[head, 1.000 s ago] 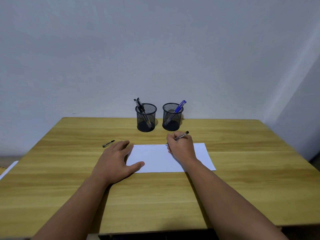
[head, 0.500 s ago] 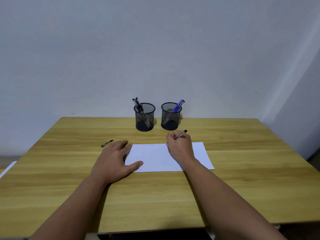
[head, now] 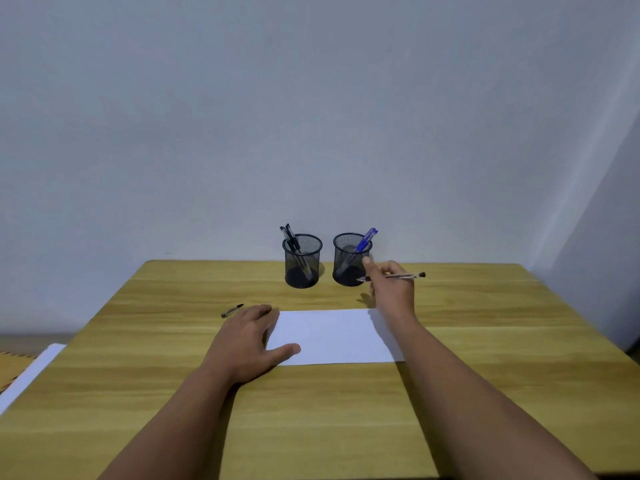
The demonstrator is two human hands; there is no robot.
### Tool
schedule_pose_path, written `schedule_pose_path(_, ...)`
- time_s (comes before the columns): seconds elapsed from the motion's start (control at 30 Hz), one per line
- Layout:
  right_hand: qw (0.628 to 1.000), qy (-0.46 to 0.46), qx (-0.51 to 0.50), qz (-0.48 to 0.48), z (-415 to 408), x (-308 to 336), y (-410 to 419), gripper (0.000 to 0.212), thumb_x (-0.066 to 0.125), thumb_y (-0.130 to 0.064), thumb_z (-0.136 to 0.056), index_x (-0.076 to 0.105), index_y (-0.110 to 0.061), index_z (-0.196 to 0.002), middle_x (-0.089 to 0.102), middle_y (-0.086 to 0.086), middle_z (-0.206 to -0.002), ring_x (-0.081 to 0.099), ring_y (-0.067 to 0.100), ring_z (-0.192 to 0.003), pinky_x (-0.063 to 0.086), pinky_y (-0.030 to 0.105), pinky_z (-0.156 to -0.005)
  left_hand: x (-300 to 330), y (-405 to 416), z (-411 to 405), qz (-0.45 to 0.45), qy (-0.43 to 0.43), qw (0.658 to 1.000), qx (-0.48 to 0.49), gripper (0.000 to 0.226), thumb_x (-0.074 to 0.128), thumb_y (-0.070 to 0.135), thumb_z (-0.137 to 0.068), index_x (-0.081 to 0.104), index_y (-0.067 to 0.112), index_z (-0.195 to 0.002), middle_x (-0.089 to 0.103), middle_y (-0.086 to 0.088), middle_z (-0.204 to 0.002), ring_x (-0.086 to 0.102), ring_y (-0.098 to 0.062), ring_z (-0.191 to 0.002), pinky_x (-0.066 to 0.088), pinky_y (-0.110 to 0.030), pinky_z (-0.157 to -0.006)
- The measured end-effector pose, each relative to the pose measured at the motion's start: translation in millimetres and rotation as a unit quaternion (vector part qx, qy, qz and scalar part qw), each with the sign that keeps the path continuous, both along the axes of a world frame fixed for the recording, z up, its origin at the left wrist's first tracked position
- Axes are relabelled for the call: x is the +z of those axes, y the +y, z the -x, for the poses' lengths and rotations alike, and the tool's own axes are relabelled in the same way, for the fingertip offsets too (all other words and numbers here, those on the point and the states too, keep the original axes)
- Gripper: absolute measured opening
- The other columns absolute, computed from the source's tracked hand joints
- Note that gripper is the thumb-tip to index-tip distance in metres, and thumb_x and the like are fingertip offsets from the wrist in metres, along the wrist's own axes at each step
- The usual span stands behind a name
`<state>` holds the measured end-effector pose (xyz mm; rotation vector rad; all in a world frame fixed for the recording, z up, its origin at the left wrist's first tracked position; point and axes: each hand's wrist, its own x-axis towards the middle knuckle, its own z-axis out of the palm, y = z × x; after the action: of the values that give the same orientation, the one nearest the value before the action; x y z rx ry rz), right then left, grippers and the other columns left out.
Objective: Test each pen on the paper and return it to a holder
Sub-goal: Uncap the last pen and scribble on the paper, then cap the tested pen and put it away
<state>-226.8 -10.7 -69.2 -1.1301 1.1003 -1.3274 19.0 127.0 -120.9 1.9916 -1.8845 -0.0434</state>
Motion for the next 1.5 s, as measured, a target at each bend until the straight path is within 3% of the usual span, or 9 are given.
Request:
schedule_pose_path(0.17, 0.992, -0.066, 0.091, -0.063, 4, 39, 5, 0.043, 0.049, -0.039, -0.111, 0.081, -0.011, -0.101, 0.077, 0.008, -0.079, 0.056, 0.010, -0.050, 0.043, 0.022, -0.045, 18, -5, -19, 0.100, 0.011, 0.993, 0.063, 0.067, 0.046, 0.067, -0.086, 0.070, 0.021, -0.128, 0.066, 0.001, -0.120, 0.058, -0.024, -0.112, 0.050, -0.038, -0.090)
schedule_pose_path(0.3, 0.993, -0.057, 0.094, -0.050, 1, 38, 8, 0.008, 0.070, -0.018, -0.103, 0.073, -0.014, -0.097, 0.076, 0.006, -0.078, 0.057, 0.007, -0.049, 0.043, 0.020, -0.042, 16, -11, -50, 0.016, -0.045, 0.984, 0.174, 0.037, 0.058, 0.039, -0.095, 0.071, 0.020, -0.125, 0.063, -0.006, -0.124, 0.056, -0.032, -0.112, 0.053, -0.043, -0.085)
schedule_pose_path(0.5, 0.982, 0.065, 0.175, -0.032, -5, 19, 17, 0.011, 0.081, -0.012, -0.095, 0.081, -0.011, -0.106, 0.084, 0.004, -0.090, 0.063, 0.006, -0.056, 0.048, 0.019, -0.049, 14, -11, -50, 0.032, 0.008, 0.986, 0.164, 0.016, 0.063, 0.029, -0.096, 0.075, 0.026, -0.107, 0.063, 0.004, -0.102, 0.059, -0.022, -0.098, 0.052, -0.038, -0.069)
schedule_pose_path(0.67, 0.965, 0.171, 0.192, 0.045, -13, 9, 27, 0.014, 0.083, -0.004, -0.091, 0.084, -0.018, -0.087, 0.071, -0.011, -0.062, 0.053, -0.001, -0.048, 0.041, 0.015, -0.046, 33, -10, -31, 0.038, 0.299, 0.949, 0.094, 0.003, 0.076, 0.021, -0.090, 0.075, 0.023, -0.092, 0.075, 0.002, -0.088, 0.072, -0.018, -0.084, 0.058, -0.035, -0.076)
schedule_pose_path(0.77, 0.962, 0.178, 0.192, 0.075, -18, 10, 34, 0.020, 0.087, -0.008, -0.089, 0.083, -0.024, -0.079, 0.079, -0.006, -0.073, 0.066, 0.003, -0.066, 0.051, 0.015, -0.057, 48, -9, -20, 0.046, 0.373, 0.924, 0.072, 0.007, 0.075, 0.013, -0.091, 0.078, 0.020, -0.092, 0.076, -0.005, -0.091, 0.072, -0.016, -0.082, 0.053, -0.021, -0.069)
schedule_pose_path(0.9, 0.961, 0.175, 0.196, 0.089, -18, 14, 37, 0.017, 0.089, -0.008, -0.086, 0.083, -0.022, -0.079, 0.082, 0.011, -0.088, 0.068, 0.011, -0.078, 0.054, 0.022, -0.072, 61, -6, -14, 0.038, 0.355, 0.933, 0.046, 0.011, 0.074, 0.013, -0.091, 0.079, 0.016, -0.101, 0.077, 0.000, -0.096, 0.070, -0.017, -0.087, 0.048, -0.017, -0.068)
schedule_pose_path(1.2, 0.956, 0.186, 0.209, 0.086, -21, 11, 45, 0.011, 0.088, -0.007, -0.088, 0.084, -0.018, -0.085, 0.077, 0.004, -0.084, 0.065, 0.010, -0.074, 0.050, 0.013, -0.061, 72, -3, -1, 0.023, 0.323, 0.946, 0.019, 0.012, 0.075, 0.013, -0.091, 0.080, 0.020, -0.099, 0.075, 0.010, -0.087, 0.061, -0.011, -0.069, 0.045, -0.020, -0.062)
schedule_pose_path(1.37, 0.953, 0.202, 0.214, 0.079, -20, 5, 43, 0.007, 0.086, -0.003, -0.088, 0.086, -0.005, -0.095, 0.076, 0.000, -0.082, 0.064, -0.010, -0.061, 0.048, 0.009, -0.059, 72, -4, 3, 0.009, 0.315, 0.949, -0.005, 0.013, 0.075, 0.009, -0.090, 0.081, 0.019, -0.097, 0.072, 0.016, -0.074, 0.056, 0.000, -0.059, 0.044, -0.015, -0.061)
schedule_pose_path(1.5, 0.949, 0.201, 0.230, 0.073, -22, 6, 43, 0.006, 0.087, -0.003, -0.087, 0.085, -0.009, -0.089, 0.073, -0.010, -0.070, 0.061, -0.009, -0.055, 0.045, 0.008, -0.055, 78, -6, 9, -0.027, 0.328, 0.944, -0.023, 0.012, 0.074, 0.007, -0.091, 0.082, 0.014, -0.097, 0.077, -0.004, -0.082, 0.062, -0.008, -0.068, 0.052, -0.023, -0.062)
